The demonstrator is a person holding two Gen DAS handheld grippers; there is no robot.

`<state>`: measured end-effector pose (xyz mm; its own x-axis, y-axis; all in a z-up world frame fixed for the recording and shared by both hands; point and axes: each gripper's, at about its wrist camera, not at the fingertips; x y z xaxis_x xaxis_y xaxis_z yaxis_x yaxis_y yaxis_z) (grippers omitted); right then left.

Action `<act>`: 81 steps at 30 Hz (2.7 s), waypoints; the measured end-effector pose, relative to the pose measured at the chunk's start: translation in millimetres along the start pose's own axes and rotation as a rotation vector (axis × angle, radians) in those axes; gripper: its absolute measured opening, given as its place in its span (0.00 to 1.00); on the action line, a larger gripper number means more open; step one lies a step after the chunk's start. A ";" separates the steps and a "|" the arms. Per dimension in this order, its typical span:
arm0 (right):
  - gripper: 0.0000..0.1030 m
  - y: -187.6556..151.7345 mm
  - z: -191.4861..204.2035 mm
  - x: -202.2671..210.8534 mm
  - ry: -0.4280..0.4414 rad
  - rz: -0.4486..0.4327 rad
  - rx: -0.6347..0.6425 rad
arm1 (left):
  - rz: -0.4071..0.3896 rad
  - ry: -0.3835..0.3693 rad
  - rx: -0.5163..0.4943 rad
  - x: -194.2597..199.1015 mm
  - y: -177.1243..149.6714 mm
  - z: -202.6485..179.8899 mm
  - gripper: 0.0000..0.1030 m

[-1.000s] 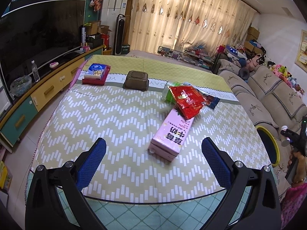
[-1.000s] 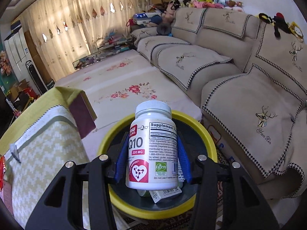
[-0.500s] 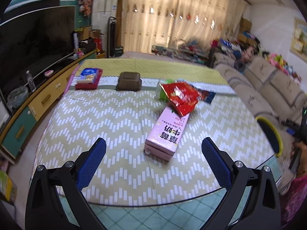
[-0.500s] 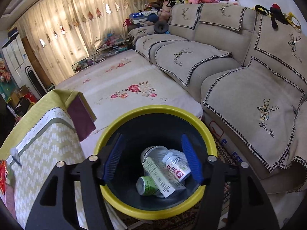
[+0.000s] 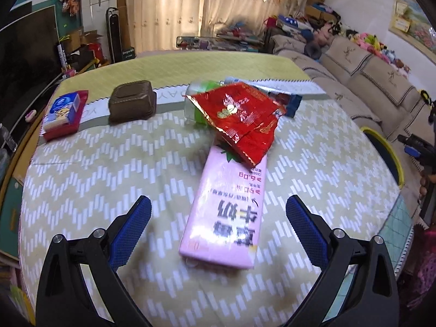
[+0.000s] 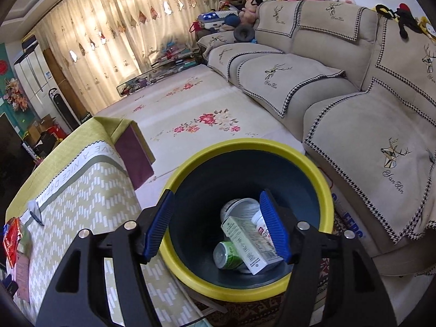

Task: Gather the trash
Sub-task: 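Grasp the pink strawberry milk carton with the left gripper, then carry the pink carton over the yellow bin and open the left gripper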

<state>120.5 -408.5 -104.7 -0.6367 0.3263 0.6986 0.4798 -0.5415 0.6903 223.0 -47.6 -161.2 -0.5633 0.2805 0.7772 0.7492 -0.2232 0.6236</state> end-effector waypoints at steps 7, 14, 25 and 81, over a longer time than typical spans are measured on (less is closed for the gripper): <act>0.60 -4.8 1.4 -0.2 0.029 0.010 -0.007 | 0.052 0.013 0.003 -23.6 3.9 2.6 0.75; 0.60 -4.7 -0.9 -2.6 0.056 0.017 -0.038 | 0.054 -0.004 -0.027 -26.2 7.6 -0.4 0.49; 0.60 -7.4 9.6 9.9 0.098 0.003 -0.008 | 0.073 -0.035 -0.042 25.6 -33.5 -15.5 0.49; 0.67 -14.9 -74.6 65.3 -0.071 -0.074 0.021 | -0.153 -0.369 -0.276 28.9 117.1 -283.3 0.92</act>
<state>26.8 -436.9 -83.4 -0.6272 0.4194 0.6563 0.4461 -0.4974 0.7441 195.8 -330.1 -41.8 -0.4614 0.6305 0.6242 0.5187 -0.3791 0.7663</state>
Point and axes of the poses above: each gripper's, at about its wrist camera, not at the fingertips, and x roughly against the way its jaws point, z to its left, y to its top, and after that the axes turned 2 degrees about -x, right-handed
